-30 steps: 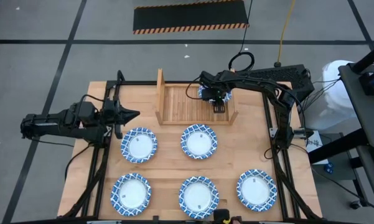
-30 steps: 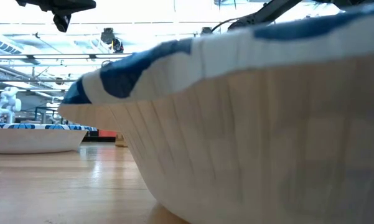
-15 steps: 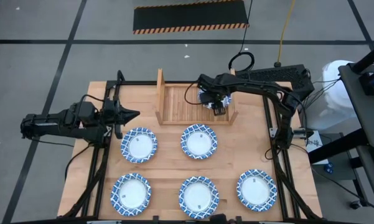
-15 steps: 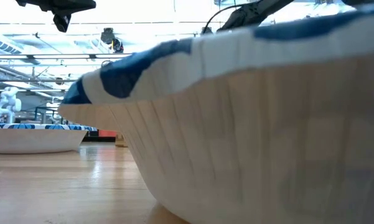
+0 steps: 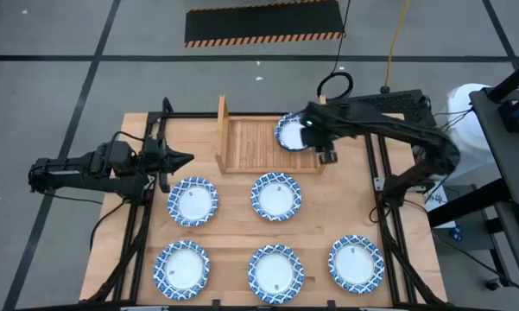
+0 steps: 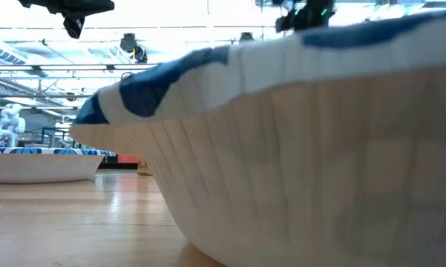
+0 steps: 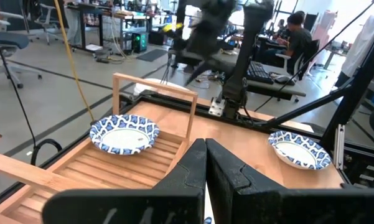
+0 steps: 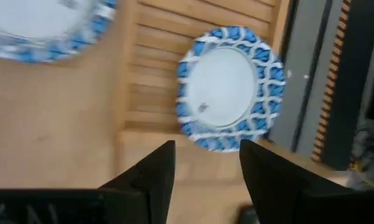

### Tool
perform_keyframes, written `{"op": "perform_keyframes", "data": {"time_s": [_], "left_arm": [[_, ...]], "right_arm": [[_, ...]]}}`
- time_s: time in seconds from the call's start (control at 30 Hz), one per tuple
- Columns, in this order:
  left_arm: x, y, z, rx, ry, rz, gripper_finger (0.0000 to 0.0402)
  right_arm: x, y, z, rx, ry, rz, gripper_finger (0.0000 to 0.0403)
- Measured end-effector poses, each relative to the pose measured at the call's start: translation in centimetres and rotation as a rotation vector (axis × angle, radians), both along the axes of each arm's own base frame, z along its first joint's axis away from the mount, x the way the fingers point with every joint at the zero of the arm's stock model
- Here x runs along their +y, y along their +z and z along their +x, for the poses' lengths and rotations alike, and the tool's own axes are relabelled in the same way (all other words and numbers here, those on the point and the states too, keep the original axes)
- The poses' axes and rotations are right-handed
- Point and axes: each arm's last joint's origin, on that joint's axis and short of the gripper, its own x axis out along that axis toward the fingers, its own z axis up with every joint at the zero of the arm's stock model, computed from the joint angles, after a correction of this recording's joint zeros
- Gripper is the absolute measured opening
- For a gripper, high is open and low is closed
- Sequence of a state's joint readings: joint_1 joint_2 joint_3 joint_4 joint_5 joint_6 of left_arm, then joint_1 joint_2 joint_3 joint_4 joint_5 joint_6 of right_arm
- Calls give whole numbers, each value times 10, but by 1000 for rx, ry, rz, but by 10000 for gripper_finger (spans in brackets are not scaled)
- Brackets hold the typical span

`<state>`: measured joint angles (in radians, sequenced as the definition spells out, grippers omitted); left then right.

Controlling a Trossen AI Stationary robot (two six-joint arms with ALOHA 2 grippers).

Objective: Place and stack bowls onto a shelf
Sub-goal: Put the blue patterned bowl on the shelf

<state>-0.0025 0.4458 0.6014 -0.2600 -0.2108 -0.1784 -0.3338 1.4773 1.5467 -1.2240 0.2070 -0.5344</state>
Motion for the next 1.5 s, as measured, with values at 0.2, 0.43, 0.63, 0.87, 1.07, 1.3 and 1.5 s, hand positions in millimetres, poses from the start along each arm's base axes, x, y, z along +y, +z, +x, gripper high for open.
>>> {"op": "perform_keyframes", "data": {"time_s": [0.2,0.43,0.63,0.87,1.07,1.3,1.5], "left_arm": [[0,0,0,5,-2,23,6],[0,0,0,5,-2,22,6],[0,0,0,4,-2,23,6],[0,0,0,5,-3,25,6],[0,0,0,5,-15,24,6],[-1,0,0,5,-31,22,6],[-1,0,0,5,-32,22,6]], "right_arm": [[36,27,-32,-158,-133,296,174],[65,32,-60,-33,-265,425,174],[89,27,-63,51,-236,567,174],[112,-7,-62,187,-173,604,174],[122,-47,-44,90,-78,609,174],[126,-72,-29,-55,0,515,173],[132,-84,-14,-92,94,438,173]]}}
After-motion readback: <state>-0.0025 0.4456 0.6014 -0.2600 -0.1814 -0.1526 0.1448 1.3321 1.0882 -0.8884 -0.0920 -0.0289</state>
